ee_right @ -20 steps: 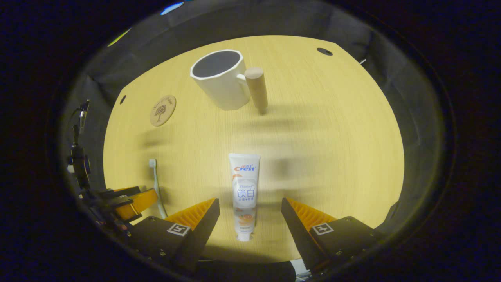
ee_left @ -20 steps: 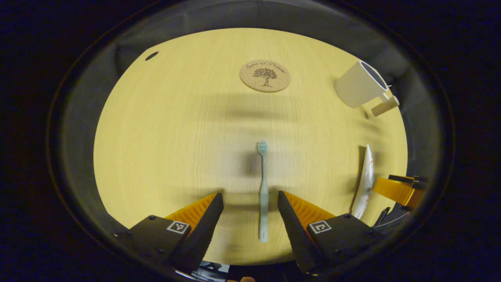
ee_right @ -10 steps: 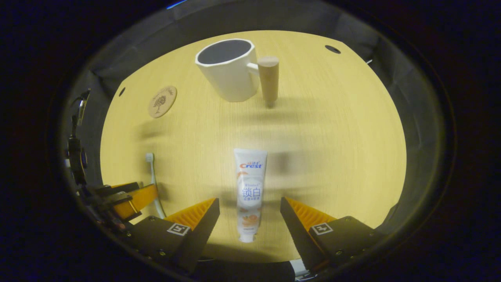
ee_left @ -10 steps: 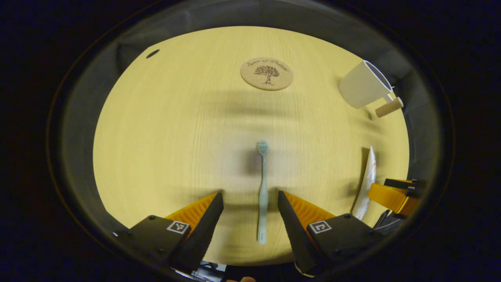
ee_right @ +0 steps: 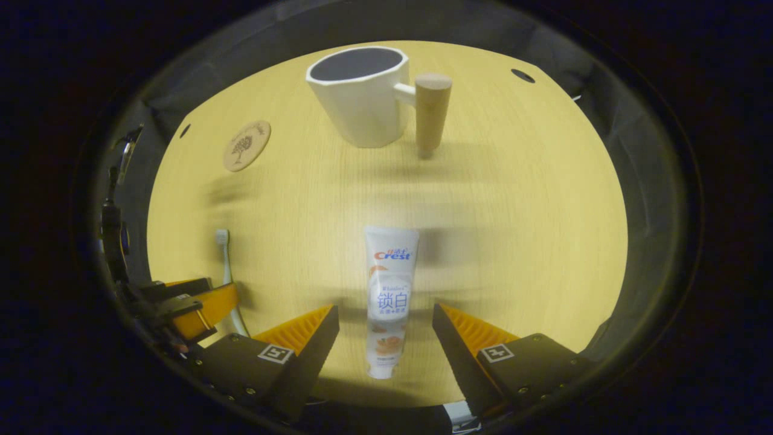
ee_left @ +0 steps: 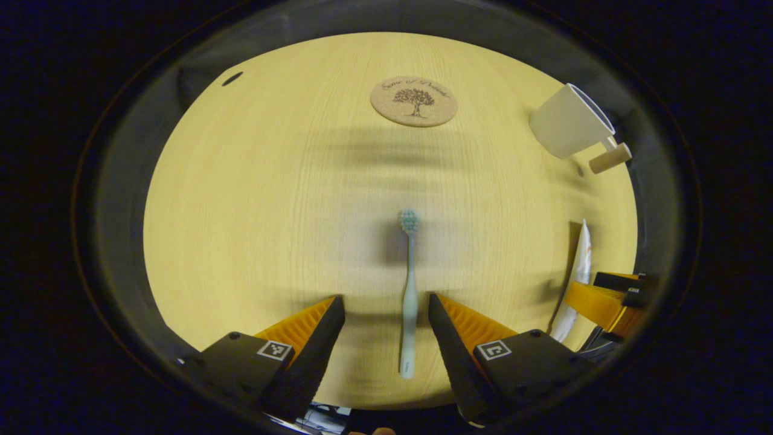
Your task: Put the toothbrush and toothpaste on the desktop into the cup, then pick up the cup and place it on the coaster on the desktop.
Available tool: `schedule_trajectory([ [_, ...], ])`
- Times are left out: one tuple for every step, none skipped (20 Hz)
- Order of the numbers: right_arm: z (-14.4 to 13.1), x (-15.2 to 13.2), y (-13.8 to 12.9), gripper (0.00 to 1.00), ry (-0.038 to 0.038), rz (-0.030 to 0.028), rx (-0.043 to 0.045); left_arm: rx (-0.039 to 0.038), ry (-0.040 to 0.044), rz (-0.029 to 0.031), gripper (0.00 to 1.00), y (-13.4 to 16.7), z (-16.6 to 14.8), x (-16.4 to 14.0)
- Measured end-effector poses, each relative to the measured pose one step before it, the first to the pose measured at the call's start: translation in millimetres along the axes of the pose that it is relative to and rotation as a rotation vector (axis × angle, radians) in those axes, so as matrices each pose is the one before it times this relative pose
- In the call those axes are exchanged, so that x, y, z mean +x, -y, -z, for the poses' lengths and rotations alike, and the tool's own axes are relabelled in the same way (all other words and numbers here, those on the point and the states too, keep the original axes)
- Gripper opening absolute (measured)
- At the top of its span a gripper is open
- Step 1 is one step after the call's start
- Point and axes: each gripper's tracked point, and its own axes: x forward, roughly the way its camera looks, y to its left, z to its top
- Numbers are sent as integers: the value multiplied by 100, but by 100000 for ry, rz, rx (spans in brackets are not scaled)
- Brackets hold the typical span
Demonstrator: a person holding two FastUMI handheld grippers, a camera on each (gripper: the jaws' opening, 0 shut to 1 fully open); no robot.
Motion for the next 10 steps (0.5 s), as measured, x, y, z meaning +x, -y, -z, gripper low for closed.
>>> schedule_trajectory([
  [104,332,-91,96,-904,441,-700,-503,24,-580,95,20,-263,14],
  [112,335,-103,96,-666,500,-664,978,22,72,95,10,127,32],
  [59,250,-46,96,-592,354,-612,386,-387,-401,95,35,-52,-119],
  [142,270,-47,96,-519,402,-736,-319,-782,61,95,99,-35,108],
  [78,264,-24,96,-445,324,-908,171,-216,304,95,51,-102,27],
  [122,300,-134,96,-298,293,-825,490,-439,175,99,132,68,50],
  [172,148,181,96,-479,1377,-1091,-35,278,-69,96,178,-55,7],
  [-160,84,226,96,799,1332,-1008,-625,-80,-189,97,58,12,24],
  [-188,55,11,95,616,190,-128,-440,182,-138,97,-50,-66,-26],
  [116,28,121,94,-239,544,265,69,-133,-2,97,-181,11,54],
])
